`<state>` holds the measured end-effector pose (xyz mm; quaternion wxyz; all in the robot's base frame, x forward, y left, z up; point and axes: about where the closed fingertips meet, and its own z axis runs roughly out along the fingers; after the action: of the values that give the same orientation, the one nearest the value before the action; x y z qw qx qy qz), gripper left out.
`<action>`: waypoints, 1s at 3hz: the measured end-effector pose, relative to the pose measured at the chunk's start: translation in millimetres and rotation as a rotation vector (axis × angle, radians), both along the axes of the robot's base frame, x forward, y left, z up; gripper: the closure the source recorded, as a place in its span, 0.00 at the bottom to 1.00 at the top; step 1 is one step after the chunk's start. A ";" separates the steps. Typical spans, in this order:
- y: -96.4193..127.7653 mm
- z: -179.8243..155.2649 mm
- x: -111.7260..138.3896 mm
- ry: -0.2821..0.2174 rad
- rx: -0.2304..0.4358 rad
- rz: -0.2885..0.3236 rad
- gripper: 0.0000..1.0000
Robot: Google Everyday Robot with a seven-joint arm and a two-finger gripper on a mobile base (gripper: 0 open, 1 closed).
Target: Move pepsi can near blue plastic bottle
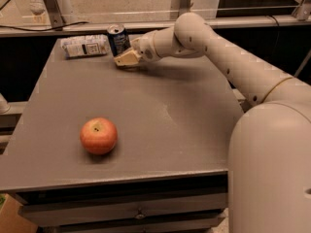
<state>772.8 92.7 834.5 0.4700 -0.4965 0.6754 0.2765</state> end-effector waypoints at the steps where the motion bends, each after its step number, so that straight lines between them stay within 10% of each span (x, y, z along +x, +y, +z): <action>1: 8.1 -6.3 0.9 0.043 -0.006 -0.003 0.82; 3: 10.9 -10.0 1.2 0.064 -0.015 -0.004 0.38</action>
Offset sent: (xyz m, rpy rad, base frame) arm 0.0030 0.0074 -0.0110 -0.0259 0.0834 -0.0156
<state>774.0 103.6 824.5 0.4449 -0.4895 0.6932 0.2861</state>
